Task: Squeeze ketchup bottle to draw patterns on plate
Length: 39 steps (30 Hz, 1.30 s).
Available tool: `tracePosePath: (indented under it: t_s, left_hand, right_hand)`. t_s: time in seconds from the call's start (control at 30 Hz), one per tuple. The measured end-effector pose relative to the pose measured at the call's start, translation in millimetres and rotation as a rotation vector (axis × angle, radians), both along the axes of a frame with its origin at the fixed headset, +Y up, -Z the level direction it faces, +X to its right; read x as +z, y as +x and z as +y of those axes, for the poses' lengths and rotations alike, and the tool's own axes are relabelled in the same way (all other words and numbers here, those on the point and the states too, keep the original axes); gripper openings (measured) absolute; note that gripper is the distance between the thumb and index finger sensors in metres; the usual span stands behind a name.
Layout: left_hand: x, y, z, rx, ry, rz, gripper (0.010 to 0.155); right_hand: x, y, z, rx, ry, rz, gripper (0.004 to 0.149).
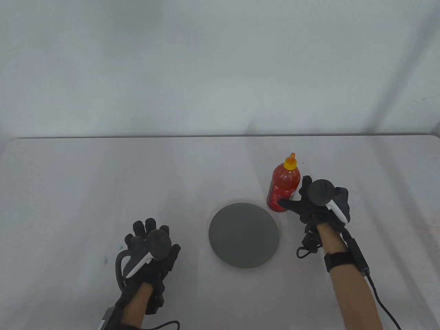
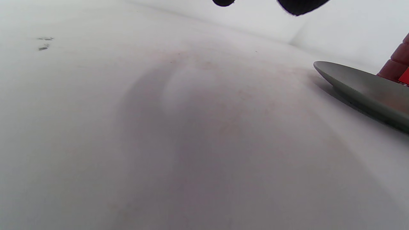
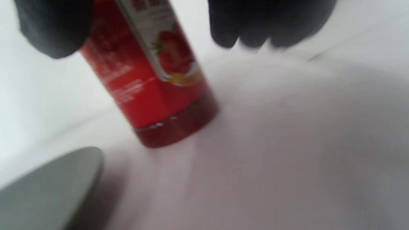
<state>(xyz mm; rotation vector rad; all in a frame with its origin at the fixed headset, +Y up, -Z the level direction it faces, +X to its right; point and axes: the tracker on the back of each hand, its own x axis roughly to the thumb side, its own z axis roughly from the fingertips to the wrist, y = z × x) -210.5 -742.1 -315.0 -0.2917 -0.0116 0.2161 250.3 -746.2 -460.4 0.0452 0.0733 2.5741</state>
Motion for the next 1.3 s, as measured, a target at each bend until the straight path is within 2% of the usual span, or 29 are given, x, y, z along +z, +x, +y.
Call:
tracePosePath:
  t_s: [0.07,0.13,0.2,0.33,0.53,0.67,0.77,0.8,0.87,1.13,1.3]
  left_hand:
    - [-1,1,1,0.002,0.007,-0.004,0.074]
    - [-1,2,1,-0.003,0.012,-0.007,0.074]
    - [0,3,2,-0.009,0.013,-0.013,0.073]
    - [1,1,6,0.004,0.044,-0.002,0.073]
    - [2,0,6,0.007,0.042,0.004,0.072]
    - [2,-1,6,0.006,0.047,0.012,0.072]
    - [1,-3,6,0.01,0.046,0.022,0.071]
    - [1,-3,6,0.011,0.044,0.025,0.071]
    - [1,-5,6,0.01,0.038,0.029,0.07]
    - [0,-8,7,0.023,0.052,0.041,0.069]
    - [0,-8,8,0.032,0.058,0.037,0.069]
  right_hand:
    - [-7,-2,-6,-0.118,0.01,0.054,0.127]
    - [-12,-5,-10,-0.157,-0.048,0.092,0.132]
    - [-16,-6,-13,-0.15,-0.056,0.105,0.131]
    - [-19,-3,-23,-0.263,-0.097,0.105,0.127]
    - [-22,-5,-34,-0.245,-0.071,0.072,0.122]
    - [-25,-4,-34,-0.236,-0.067,0.087,0.117]
    - [-29,0,-34,-0.262,-0.068,0.08,0.098]
    - [-30,1,-33,-0.287,-0.07,0.086,0.097]
    - [-34,2,-32,-0.326,-0.097,0.108,0.096]
    - [-41,9,-29,-0.396,-0.097,0.047,0.092]
    - [-28,18,-12,-0.436,-0.062,0.042,0.092]
